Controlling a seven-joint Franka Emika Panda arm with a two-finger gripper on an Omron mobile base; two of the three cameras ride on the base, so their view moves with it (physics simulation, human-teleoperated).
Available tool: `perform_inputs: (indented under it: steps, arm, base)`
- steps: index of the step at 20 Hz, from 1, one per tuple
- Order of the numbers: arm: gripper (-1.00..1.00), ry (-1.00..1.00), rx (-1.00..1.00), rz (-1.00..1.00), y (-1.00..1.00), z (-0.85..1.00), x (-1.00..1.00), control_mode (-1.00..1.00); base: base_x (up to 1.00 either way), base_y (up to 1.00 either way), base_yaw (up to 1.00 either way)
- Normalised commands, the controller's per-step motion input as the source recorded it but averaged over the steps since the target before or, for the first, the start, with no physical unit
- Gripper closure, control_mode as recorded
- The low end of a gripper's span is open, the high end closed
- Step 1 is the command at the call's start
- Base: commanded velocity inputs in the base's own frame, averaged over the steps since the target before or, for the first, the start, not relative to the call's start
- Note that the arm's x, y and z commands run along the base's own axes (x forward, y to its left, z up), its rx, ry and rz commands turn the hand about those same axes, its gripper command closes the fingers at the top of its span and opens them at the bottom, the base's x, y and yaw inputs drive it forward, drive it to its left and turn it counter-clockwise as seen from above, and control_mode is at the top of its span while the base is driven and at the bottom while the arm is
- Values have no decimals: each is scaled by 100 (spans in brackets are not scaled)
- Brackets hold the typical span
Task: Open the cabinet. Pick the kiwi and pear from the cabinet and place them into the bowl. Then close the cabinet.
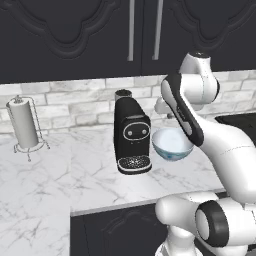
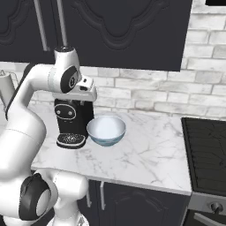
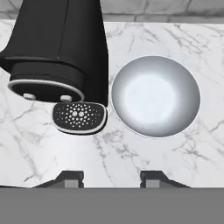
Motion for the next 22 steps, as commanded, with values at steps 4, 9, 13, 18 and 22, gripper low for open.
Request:
perform_inputs:
  steps: [4, 9, 13, 18, 22]
  arm:
    - [-100, -23, -7, -2, 12, 1, -1, -100]
    - [-100, -31, -6, -1, 7, 29, -11, -100]
    - [-100, -23, -4, 0, 9, 49, -6, -100]
    - [-100, -10, 0, 0, 1, 61, -18, -100]
    - [-100, -7, 0, -2, 0, 52, -25, -100]
  base:
    - [0, 0, 0]
    - [0, 0, 0]
    - [0, 0, 0]
    - [0, 0, 0]
    - [0, 0, 0]
